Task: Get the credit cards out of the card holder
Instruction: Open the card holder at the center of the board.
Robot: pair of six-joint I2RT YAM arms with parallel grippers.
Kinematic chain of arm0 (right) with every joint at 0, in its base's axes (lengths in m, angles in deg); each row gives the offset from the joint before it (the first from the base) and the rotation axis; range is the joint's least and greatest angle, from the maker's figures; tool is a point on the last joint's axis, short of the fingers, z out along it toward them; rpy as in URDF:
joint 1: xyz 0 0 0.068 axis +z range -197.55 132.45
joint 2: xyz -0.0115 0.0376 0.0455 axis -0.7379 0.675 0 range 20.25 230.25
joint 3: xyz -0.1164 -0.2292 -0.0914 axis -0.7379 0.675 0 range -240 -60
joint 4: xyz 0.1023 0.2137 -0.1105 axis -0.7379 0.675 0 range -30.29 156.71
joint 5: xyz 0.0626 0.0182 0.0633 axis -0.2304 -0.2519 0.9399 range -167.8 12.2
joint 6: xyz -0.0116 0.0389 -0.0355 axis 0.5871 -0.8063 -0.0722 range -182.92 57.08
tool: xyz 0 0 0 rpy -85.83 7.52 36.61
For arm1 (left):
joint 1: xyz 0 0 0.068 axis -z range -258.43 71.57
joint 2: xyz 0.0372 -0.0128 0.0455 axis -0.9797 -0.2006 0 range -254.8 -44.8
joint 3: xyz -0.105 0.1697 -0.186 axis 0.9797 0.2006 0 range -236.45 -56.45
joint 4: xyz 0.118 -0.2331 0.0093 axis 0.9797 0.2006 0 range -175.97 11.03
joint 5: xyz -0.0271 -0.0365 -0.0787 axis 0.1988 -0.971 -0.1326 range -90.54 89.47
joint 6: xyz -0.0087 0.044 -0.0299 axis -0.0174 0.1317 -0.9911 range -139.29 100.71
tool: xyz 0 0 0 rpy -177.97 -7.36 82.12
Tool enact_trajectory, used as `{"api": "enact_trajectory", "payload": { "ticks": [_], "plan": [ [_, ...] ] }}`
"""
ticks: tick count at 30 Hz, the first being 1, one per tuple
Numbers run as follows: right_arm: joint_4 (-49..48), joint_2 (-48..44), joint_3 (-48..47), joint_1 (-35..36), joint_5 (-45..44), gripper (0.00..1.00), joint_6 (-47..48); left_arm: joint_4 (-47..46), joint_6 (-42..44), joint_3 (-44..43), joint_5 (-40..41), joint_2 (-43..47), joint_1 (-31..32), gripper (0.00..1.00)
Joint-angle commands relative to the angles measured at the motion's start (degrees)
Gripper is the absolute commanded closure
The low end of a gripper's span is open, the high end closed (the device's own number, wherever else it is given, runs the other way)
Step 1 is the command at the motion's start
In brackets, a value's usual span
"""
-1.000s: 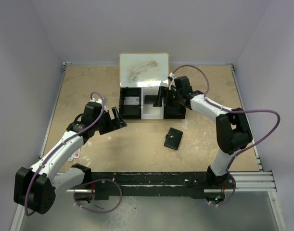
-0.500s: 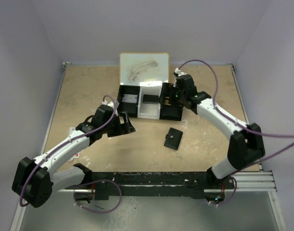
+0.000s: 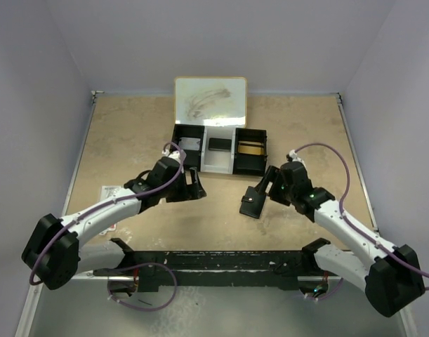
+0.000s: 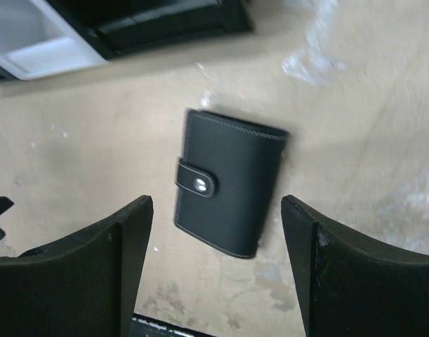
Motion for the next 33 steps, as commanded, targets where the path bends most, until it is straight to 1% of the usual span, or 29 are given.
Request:
{"api": "enact_trajectory", "payload": {
  "ticks": [1, 3, 5, 9, 10, 12, 13, 15, 17, 18, 19, 20, 21, 24, 27, 30, 33],
  "plan": [
    [-3.69, -4.35, 5.65, -0.12, 0.58, 0.25, -9.11, -2.83, -0.81, -2.73, 2.74, -1.22, 2.94, 0.17],
    [-5.09, -4.54, 6.85, -0.11, 0.5, 0.28, -8.75, -2.81, -1.07, -3.16, 3.68, -1.94, 4.14, 0.17],
    [-7.43, -2.91, 8.25, -1.18, 1.15, 0.34, -8.5, -3.08, -1.36, -3.61, 4.8, -2.63, 5.35, 0.17],
    [-13.27, 3.49, 9.7, -7.47, 11.02, 0.4, -5.85, -3.06, -1.57, -5.29, 6.28, -4.62, 7.96, 0.19],
    [-14.44, 4.91, 9.9, -8.51, 12.44, 0.42, -5.16, -2.91, -1.52, -5.74, 6.9, -5.07, 8.7, 0.19],
    [-16.61, 7.28, 9.97, -8.92, 13.94, 0.43, -4.08, -2.56, -1.65, -6.47, 7.92, -5.82, 9.97, 0.19],
    [-17.17, 8.29, 10.06, -8.95, 14.59, 0.44, -3.83, -2.54, -1.72, -6.71, 8.36, -6.09, 10.51, 0.19],
    [-19.57, 9.77, 11.08, -8.9, 16.51, 0.51, -3.24, -2.56, -1.94, -7.07, 9.14, -6.52, 11.43, 0.2],
    [-21.06, 11.02, 11.82, -8.93, 17.1, 0.52, -1.31, -2.83, -2.28, -7.18, 9.6, -6.99, 12.08, 0.2],
    [-22.21, 11.7, 11.95, -8.91, 16.98, 0.53, -0.51, -3.09, -2.31, -7.22, 9.64, -7.12, 12.34, 0.21],
    [-22.79, 12.31, 11.98, -8.84, 17.42, 0.57, 0.12, -3.29, -2.43, -7.22, 9.71, -7.36, 12.62, 0.21],
    [-23.27, 12.72, 12.28, -8.81, 18.17, 0.58, 0.27, -3.45, -2.44, -7.33, 9.77, -7.66, 12.89, 0.21],
    [-23.76, 12.82, 12.87, -8.77, 19.28, 0.59, 0.59, -3.61, -2.4, -7.41, 9.79, -7.88, 13.06, 0.22],
    [-27.97, 11.72, 15.66, -8.43, 22.98, 0.67, 0.54, -4.39, -2.48, -7.73, 9.82, -9.13, 13.85, 0.23],
    [-30.92, 11.49, 16.93, -7.28, 25.81, 0.72, 0.04, -5.4, -2.51, -8.63, 9.93, -10.9, 14.72, 0.24],
    [-32.2, 12.85, 16.68, -4.52, 25.02, 0.76, -0.95, -5.7, -2.36, -9.95, 10.62, -12.9, 15.7, 0.24],
    [-36.03, 15.65, 17.07, -2.2, 25.82, 0.77, -2.98, -5.69, -1.98, -11.46, 11.41, -15.07, 17.0, 0.26]
  ]
}}
